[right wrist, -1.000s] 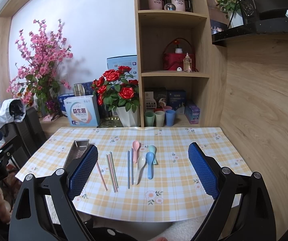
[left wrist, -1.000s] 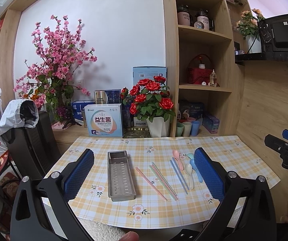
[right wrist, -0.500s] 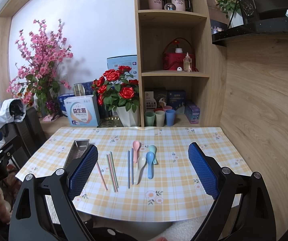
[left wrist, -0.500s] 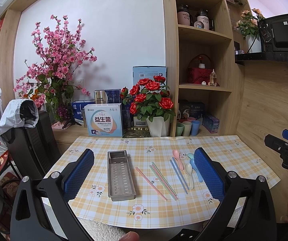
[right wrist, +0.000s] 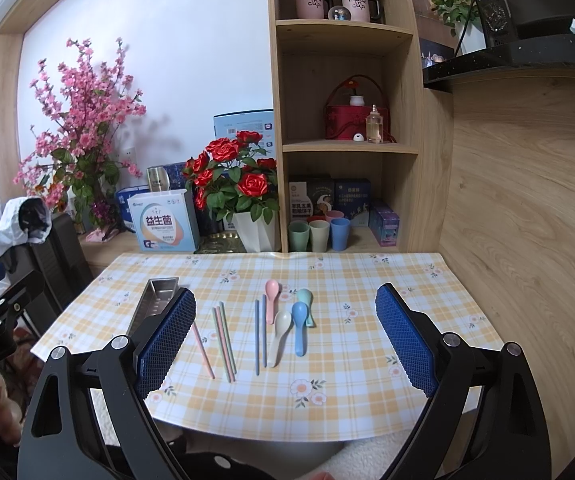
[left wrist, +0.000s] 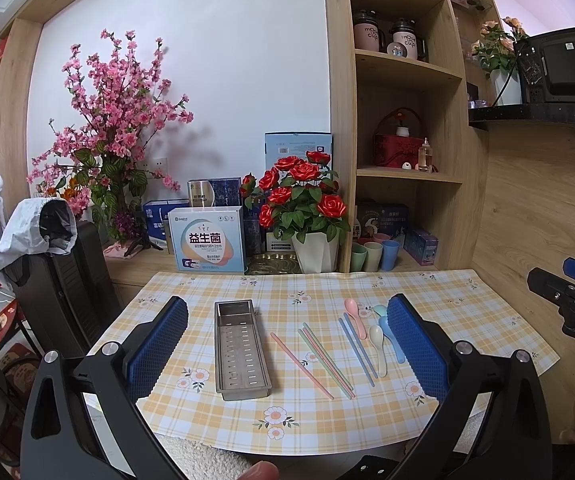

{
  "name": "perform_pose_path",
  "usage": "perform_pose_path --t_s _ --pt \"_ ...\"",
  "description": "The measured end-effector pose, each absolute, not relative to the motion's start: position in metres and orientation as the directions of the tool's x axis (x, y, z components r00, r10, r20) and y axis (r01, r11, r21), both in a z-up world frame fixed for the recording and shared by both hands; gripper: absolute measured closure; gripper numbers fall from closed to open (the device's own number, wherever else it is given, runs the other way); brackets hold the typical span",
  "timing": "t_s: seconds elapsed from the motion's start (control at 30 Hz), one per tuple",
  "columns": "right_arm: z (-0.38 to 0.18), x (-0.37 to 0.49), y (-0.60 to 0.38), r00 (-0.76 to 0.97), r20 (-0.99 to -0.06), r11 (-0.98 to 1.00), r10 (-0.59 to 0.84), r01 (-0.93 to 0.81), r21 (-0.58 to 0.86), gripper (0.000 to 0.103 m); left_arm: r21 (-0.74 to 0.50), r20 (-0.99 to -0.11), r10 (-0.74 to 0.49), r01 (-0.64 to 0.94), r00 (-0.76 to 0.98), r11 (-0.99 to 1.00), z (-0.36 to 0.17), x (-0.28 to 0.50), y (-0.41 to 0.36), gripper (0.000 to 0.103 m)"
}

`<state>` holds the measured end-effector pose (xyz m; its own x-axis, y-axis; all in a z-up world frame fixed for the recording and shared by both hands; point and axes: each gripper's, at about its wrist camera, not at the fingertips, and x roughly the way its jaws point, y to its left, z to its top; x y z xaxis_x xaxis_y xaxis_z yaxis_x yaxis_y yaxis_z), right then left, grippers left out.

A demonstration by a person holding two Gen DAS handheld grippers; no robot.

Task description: Organize utensils

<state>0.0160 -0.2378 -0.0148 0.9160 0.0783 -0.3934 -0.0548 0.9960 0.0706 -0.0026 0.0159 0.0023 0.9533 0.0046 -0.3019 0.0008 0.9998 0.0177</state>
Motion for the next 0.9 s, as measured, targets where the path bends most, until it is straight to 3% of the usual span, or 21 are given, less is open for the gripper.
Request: perform_pose_path --t_s 0.47,0.9 --pt "-0.014 0.018 -0.241 0.915 -0.395 0.996 0.080 -0.055 0.074 0.014 0.009 -0.315 0.007 -0.005 0.949 1.000 -0.002 -0.002 0.022 0.005" --pt "-0.033 0.082 -0.259 0.873 -0.463 0.985 0.156 -0.100 0.144 0.014 -0.047 -0.410 -0.069 0.055 0.909 0.997 -0.015 0.057 0.031 0.005"
